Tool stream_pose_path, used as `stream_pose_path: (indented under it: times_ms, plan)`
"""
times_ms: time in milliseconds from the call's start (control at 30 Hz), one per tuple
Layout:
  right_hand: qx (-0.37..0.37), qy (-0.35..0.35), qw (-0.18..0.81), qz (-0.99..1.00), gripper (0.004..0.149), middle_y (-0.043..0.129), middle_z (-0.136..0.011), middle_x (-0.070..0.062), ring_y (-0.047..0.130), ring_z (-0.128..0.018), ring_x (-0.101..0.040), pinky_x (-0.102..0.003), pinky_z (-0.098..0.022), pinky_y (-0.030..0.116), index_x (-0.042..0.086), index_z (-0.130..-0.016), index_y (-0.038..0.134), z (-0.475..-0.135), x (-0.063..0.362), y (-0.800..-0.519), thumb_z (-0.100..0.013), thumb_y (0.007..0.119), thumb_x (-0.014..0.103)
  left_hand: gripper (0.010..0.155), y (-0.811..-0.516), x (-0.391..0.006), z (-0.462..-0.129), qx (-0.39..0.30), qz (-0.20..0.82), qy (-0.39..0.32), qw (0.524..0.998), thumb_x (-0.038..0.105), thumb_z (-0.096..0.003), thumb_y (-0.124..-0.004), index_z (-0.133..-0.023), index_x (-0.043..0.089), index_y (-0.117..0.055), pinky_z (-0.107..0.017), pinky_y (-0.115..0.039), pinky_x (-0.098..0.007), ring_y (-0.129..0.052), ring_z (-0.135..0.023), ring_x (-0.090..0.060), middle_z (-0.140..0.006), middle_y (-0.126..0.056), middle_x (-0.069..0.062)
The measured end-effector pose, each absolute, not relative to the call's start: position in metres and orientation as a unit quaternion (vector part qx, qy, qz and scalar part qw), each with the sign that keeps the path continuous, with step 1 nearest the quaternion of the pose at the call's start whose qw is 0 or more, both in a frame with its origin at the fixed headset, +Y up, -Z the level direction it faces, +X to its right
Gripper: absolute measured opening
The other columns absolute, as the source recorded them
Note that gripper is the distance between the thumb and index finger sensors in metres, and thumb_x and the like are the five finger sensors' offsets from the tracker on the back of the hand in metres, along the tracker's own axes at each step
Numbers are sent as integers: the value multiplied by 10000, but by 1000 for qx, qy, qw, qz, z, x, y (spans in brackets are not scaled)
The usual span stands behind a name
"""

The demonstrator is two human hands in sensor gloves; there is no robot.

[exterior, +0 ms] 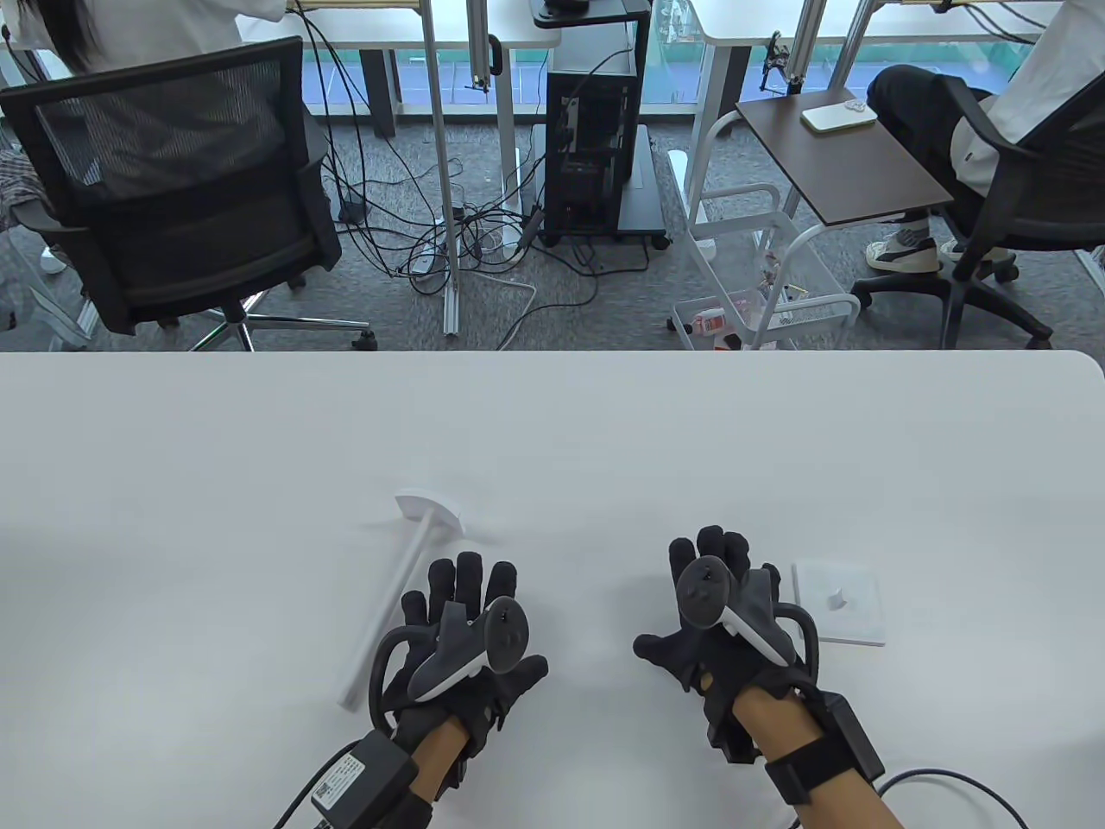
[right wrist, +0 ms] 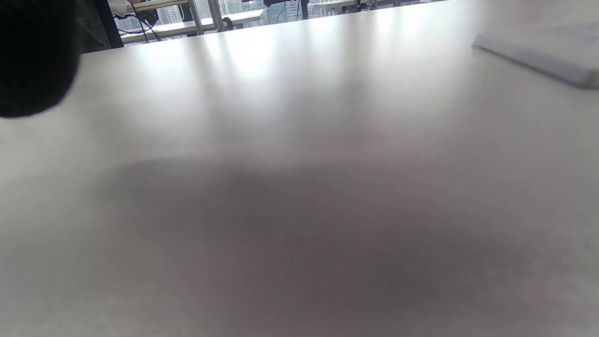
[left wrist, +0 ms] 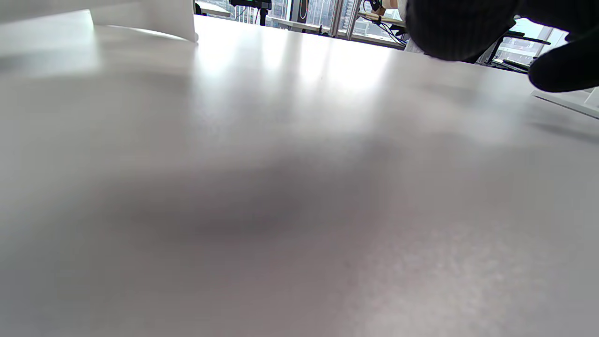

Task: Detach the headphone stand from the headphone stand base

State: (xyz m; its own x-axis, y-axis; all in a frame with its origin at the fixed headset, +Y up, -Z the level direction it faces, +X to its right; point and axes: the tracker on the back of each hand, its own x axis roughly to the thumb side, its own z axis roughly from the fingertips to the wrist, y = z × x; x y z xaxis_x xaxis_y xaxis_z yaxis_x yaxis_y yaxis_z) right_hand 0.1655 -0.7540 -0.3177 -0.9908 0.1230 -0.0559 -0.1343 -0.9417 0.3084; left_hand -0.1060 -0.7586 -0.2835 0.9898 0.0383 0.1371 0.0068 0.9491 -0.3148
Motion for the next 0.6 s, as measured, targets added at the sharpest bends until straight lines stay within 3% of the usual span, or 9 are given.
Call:
stream_pose_path:
  times_ms: [600]
  plan:
    - [-10, 164, 66, 984, 1027, -195, -1010, 147, -202, -1014, -166, -609, -740, -15, 517, -881, 23, -314, 167, -750, -271, 825, 714, 1006, -759, -106, -282, -164, -4, -62, 984, 766, -354, -633, -1046, 290, -78, -730, -320, -687, -180, -1089, -466, -1128, -59, -129]
